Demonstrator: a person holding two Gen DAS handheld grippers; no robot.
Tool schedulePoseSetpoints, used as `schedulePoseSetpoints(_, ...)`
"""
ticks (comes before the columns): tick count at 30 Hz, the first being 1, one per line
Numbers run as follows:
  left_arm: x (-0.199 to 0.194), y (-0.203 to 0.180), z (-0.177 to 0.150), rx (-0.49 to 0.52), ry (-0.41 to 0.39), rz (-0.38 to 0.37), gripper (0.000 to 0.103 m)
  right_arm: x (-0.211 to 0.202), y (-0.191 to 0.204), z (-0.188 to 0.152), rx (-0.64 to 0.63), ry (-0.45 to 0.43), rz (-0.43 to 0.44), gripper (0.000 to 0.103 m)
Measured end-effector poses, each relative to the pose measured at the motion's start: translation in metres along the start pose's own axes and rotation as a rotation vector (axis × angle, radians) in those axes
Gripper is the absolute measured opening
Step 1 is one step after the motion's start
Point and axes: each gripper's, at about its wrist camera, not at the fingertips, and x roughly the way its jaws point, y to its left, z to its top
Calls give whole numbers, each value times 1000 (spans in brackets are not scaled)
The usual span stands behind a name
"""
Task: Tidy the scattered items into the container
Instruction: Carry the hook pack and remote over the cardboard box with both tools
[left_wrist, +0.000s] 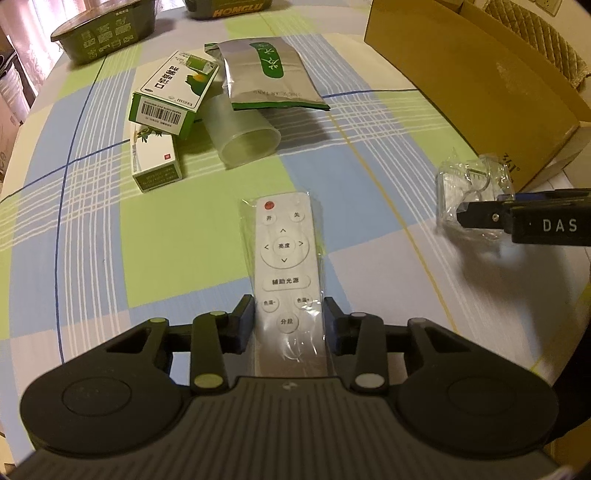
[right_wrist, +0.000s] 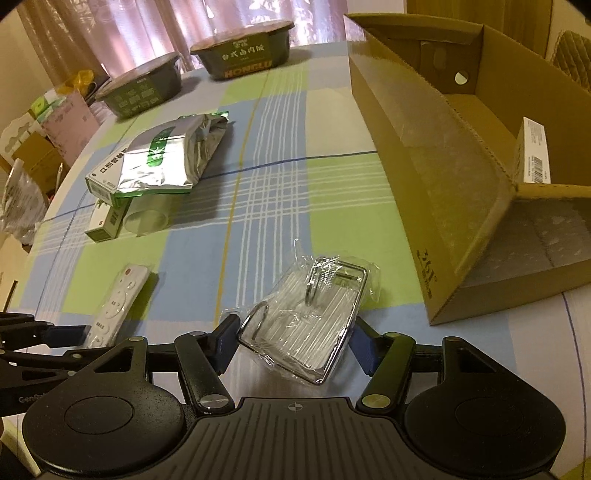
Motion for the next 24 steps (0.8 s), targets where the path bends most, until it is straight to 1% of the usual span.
schedulePoseSetpoints(8, -10, -5, 0, 1, -15, 6, 33, -16, 5, -2, -29, -7, 15, 65)
schedulePoseSetpoints(16, -32, -8, 1, -1, -28, 8, 33, -41, 10, -3, -43, -26, 21, 65)
schedulePoseSetpoints(24, -56, -16, 1, -10, -61, 7, 33, -70, 16, -1, -60, -64, 27, 65)
